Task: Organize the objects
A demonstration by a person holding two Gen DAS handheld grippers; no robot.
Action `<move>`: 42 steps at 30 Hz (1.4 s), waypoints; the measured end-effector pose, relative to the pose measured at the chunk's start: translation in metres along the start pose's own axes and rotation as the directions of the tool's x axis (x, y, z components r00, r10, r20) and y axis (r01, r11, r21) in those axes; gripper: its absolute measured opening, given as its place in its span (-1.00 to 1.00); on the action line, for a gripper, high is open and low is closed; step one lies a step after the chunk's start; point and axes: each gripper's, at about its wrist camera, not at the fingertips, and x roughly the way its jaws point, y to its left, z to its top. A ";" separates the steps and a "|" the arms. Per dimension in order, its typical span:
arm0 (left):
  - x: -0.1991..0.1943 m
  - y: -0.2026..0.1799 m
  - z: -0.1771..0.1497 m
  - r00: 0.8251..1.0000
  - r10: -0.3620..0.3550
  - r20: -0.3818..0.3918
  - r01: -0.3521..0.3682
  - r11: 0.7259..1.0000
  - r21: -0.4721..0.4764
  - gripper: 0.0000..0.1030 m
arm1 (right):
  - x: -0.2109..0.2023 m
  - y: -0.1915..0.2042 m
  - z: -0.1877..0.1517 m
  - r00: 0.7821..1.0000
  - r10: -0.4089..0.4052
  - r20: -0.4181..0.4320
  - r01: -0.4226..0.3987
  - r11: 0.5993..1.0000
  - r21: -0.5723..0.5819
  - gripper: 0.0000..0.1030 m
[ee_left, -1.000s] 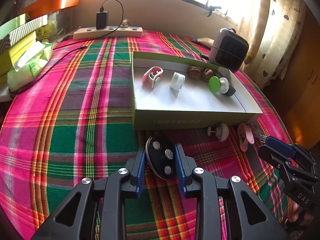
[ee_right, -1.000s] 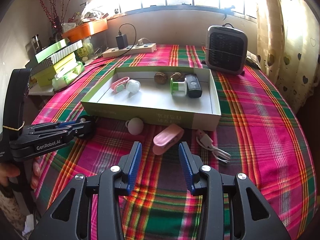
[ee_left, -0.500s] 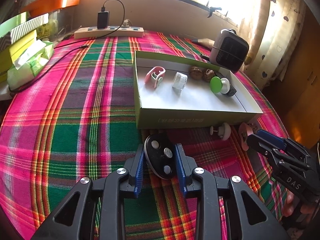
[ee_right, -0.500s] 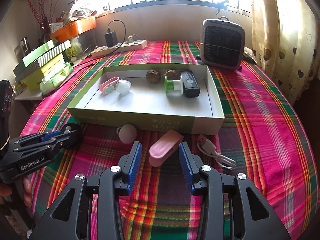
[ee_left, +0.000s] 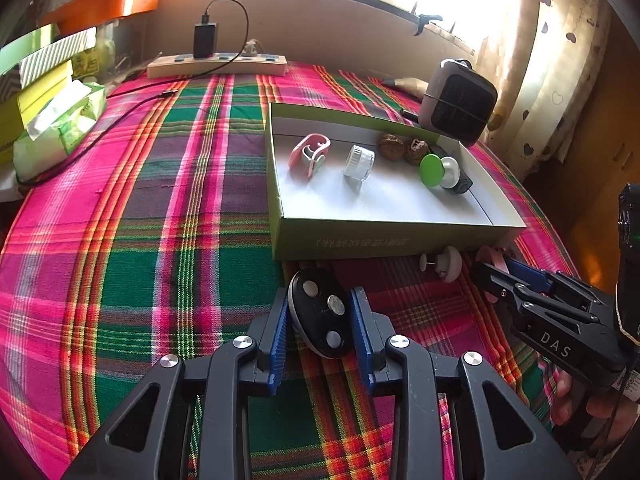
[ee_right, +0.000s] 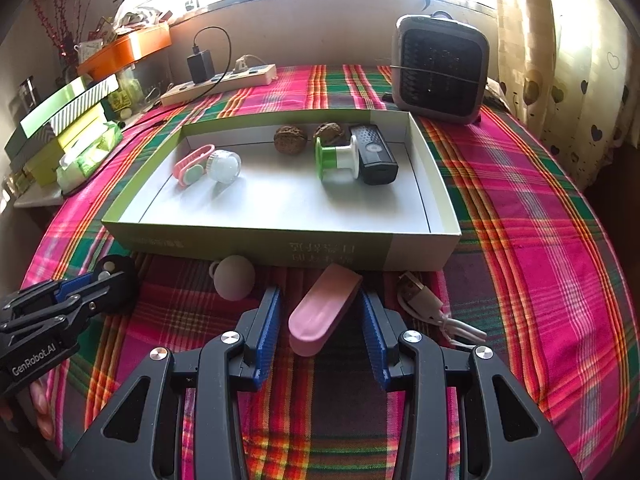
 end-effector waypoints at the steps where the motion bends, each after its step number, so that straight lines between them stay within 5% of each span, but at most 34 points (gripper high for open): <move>1: 0.000 0.000 0.000 1.000 0.001 0.000 -0.001 1.000 0.000 -0.46 | 0.001 0.000 0.000 1.000 -0.001 -0.002 0.001 1.000 0.002 -0.22; 21: 0.001 0.000 0.001 1.000 0.023 0.010 -0.023 0.999 -0.035 -0.46 | 0.002 -0.008 -0.001 1.000 -0.002 -0.001 0.002 0.999 0.034 -0.23; 34: 0.002 -0.001 0.001 0.999 0.030 0.011 -0.029 0.999 -0.036 -0.46 | 0.002 -0.010 -0.002 1.000 -0.004 0.000 0.004 1.000 0.027 -0.64; 42: 0.002 -0.001 0.001 0.999 0.041 0.016 -0.040 0.998 -0.047 -0.46 | 0.001 -0.010 -0.002 1.000 -0.003 0.001 0.003 1.000 0.026 -0.64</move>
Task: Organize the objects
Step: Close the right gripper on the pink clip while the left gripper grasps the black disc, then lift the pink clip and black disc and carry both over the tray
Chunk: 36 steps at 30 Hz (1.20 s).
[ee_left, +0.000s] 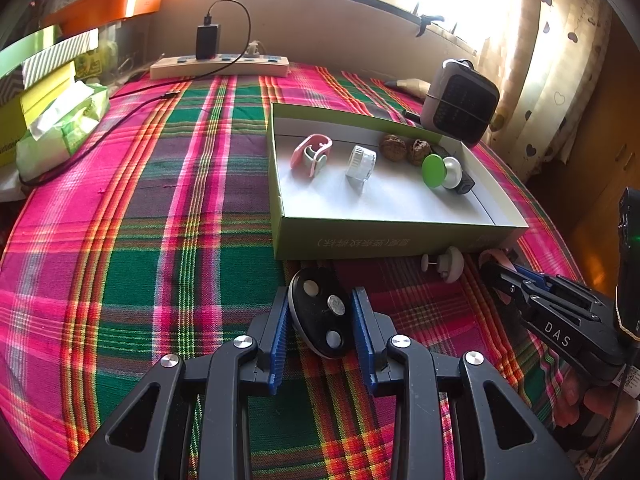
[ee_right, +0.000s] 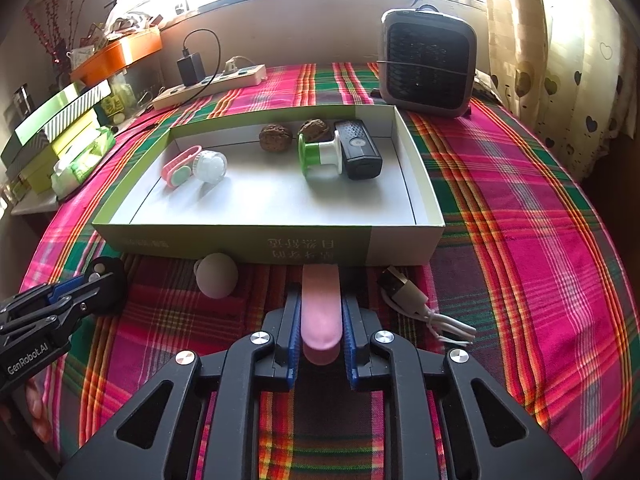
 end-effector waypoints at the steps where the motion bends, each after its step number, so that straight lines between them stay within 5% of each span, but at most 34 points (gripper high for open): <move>1: 0.000 0.000 0.000 1.000 0.000 0.000 0.000 1.000 -0.002 -0.46 | 0.000 0.000 0.000 1.000 0.000 0.000 0.000 1.000 -0.001 -0.64; 36: -0.015 -0.009 0.006 0.997 0.065 0.048 -0.064 0.998 -0.011 -0.54 | -0.018 0.001 0.002 0.999 0.025 0.047 -0.024 0.999 -0.021 -0.64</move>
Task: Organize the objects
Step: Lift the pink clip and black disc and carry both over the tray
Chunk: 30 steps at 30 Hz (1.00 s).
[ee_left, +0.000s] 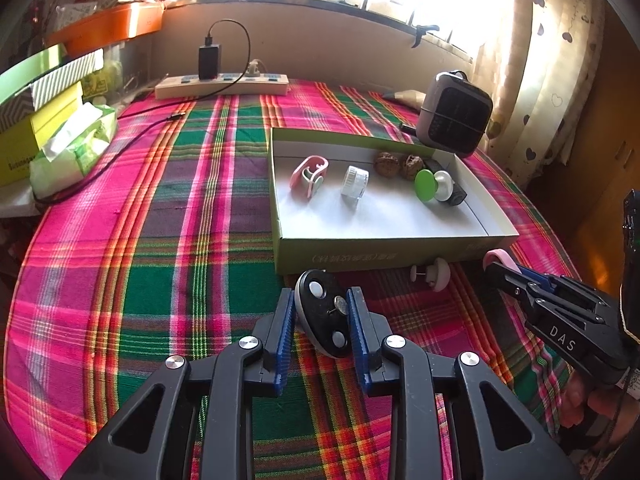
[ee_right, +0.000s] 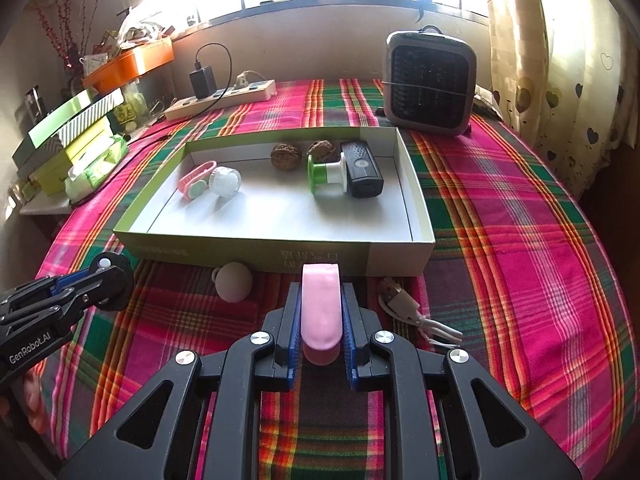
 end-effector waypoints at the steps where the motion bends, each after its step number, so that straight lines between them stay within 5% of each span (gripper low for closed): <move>1: -0.001 0.000 0.001 1.000 -0.001 0.003 0.001 1.000 0.000 -0.54 | -0.001 0.000 0.000 1.000 0.001 0.002 -0.001 1.000 -0.002 -0.64; 30: 0.002 -0.014 0.043 0.999 -0.019 0.043 0.019 1.000 -0.006 -0.54 | -0.007 0.008 0.053 0.995 0.084 0.053 -0.081 0.995 -0.066 -0.64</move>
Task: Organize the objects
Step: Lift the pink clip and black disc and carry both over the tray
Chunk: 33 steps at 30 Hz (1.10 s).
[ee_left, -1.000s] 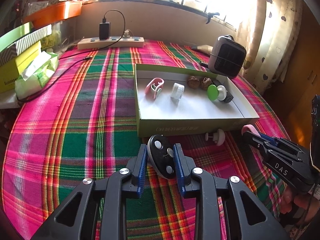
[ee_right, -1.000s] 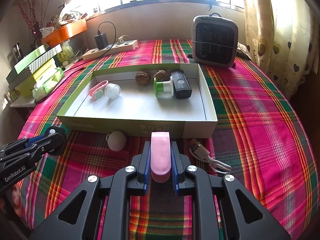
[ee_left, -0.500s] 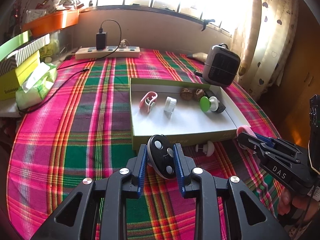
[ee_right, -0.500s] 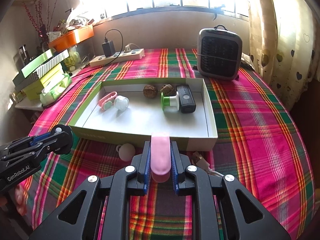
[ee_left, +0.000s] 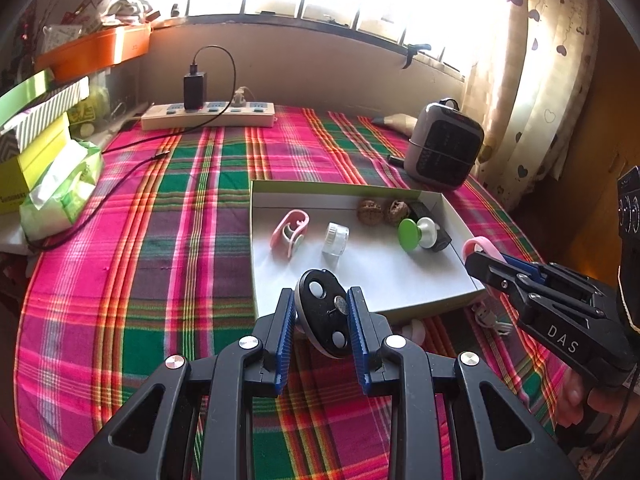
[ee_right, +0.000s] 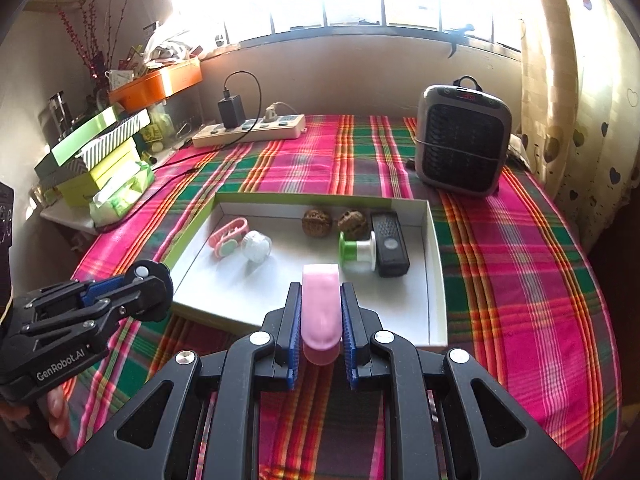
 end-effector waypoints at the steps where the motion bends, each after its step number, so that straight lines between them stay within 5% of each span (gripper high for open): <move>1: 0.002 0.000 0.002 1.000 -0.001 0.005 0.001 1.000 -0.007 -0.54 | 0.002 0.000 0.003 1.000 0.005 -0.001 -0.005 1.000 -0.002 -0.64; 33: 0.058 -0.001 0.023 0.998 0.015 -0.055 -0.017 0.999 -0.040 -0.54 | 0.097 0.015 0.063 0.962 0.229 -0.153 -0.247 0.963 -0.112 -0.63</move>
